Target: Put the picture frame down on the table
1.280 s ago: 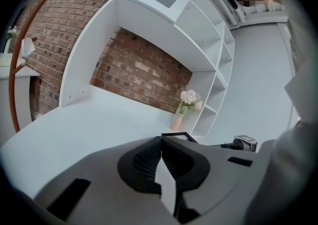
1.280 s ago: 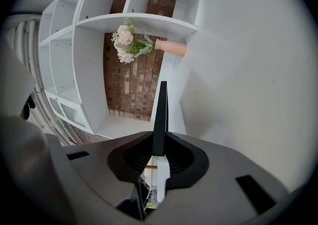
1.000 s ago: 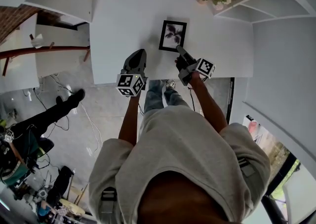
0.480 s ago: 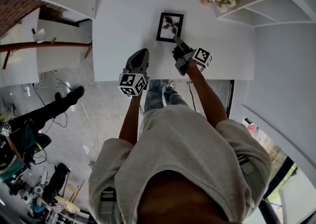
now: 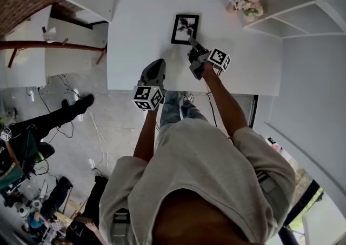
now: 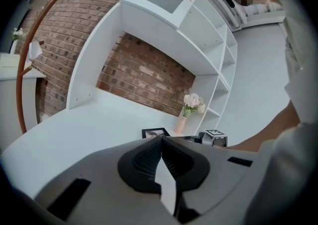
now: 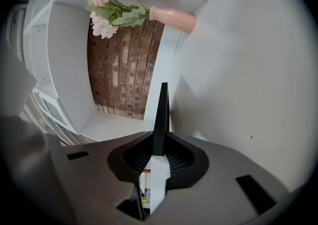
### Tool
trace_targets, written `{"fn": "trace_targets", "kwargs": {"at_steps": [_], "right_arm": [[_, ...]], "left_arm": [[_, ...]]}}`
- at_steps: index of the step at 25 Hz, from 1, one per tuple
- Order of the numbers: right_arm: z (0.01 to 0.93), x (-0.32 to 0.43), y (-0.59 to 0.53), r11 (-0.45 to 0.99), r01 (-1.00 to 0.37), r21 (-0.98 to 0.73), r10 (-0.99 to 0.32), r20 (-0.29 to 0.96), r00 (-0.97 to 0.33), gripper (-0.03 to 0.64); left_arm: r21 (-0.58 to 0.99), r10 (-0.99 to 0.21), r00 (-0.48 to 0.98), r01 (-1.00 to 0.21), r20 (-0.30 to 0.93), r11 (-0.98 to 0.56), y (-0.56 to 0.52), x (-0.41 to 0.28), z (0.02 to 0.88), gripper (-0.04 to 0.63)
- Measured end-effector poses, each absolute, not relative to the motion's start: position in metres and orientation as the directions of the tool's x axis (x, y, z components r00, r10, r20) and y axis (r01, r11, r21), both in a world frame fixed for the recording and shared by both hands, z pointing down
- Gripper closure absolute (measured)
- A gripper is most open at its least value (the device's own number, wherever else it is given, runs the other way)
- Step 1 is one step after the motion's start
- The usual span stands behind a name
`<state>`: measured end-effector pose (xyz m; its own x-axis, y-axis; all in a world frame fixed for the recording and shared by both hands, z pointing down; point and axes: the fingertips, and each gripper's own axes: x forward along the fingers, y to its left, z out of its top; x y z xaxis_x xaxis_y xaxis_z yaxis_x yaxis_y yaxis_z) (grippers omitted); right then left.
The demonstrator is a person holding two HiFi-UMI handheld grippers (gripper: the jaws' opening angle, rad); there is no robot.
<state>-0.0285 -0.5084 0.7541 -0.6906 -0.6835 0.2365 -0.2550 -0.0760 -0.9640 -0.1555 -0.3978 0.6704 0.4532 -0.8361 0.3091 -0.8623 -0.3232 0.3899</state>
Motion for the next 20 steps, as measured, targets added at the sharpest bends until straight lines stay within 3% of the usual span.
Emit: {"fn": "trace_targets", "kwargs": {"at_steps": [10, 16, 20], "right_arm": [[0.764, -0.0242, -0.5084, -0.089, -0.314, -0.945, -0.686, 0.286, -0.669, 0.525], [0.7615, -0.0255, -0.5093, -0.061, -0.321, -0.945, -0.673, 0.276, -0.686, 0.414], [0.7594, -0.0294, -0.5065, -0.008, -0.396, -0.918, -0.638, 0.309, -0.705, 0.397]], "left_arm": [[0.392, -0.844, 0.442, -0.865, 0.304, -0.312, -0.3927, -0.1582, 0.6689, 0.578], [0.399, -0.842, 0.449, -0.86, 0.297, -0.318, -0.3938, -0.156, 0.6667, 0.578], [0.397, -0.84, 0.456, -0.858, 0.295, -0.327, -0.3938, -0.1535, 0.665, 0.578]]}}
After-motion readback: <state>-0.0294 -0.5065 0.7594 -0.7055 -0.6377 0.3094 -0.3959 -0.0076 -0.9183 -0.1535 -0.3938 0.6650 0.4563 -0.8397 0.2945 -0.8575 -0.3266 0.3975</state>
